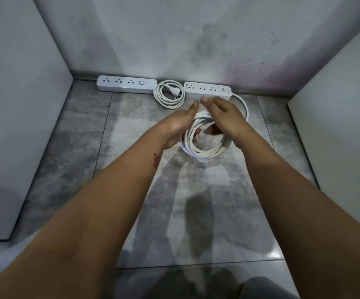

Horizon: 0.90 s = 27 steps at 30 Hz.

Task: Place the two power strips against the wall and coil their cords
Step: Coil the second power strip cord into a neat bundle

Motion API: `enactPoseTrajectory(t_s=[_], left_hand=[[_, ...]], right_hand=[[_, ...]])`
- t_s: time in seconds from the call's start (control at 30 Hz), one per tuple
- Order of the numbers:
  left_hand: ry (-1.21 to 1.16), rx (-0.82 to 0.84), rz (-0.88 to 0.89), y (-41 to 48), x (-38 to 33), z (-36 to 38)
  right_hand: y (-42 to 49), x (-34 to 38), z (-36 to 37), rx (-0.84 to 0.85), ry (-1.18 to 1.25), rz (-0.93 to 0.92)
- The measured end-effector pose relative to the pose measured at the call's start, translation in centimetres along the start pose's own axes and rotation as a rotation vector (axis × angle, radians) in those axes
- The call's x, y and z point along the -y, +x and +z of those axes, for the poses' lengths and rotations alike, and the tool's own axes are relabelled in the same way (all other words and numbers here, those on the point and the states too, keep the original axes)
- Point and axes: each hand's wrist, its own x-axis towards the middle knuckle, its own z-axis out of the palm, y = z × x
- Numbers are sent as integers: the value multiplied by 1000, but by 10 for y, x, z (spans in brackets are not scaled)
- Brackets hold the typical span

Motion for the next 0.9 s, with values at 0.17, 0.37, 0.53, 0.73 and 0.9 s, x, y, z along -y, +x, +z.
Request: enactPoseTrajectory(t_s=[0.17, 0.37, 0.53, 0.73, 0.9], left_hand=[[-112, 38, -33, 6, 1, 2], [-308, -65, -42, 19, 5, 3], [-357, -122, -135, 29, 22, 32], [-670, -350, -80, 49, 19, 59], [-419, -427, -43, 63, 5, 62]], right_hand=[[9, -13, -5, -59, -69, -20], [28, -32, -5, -244, 268, 97], [44, -39, -13, -426, 542, 233], [54, -65, -9, -327, 743, 354], [47, -74, -26, -229, 583, 475]])
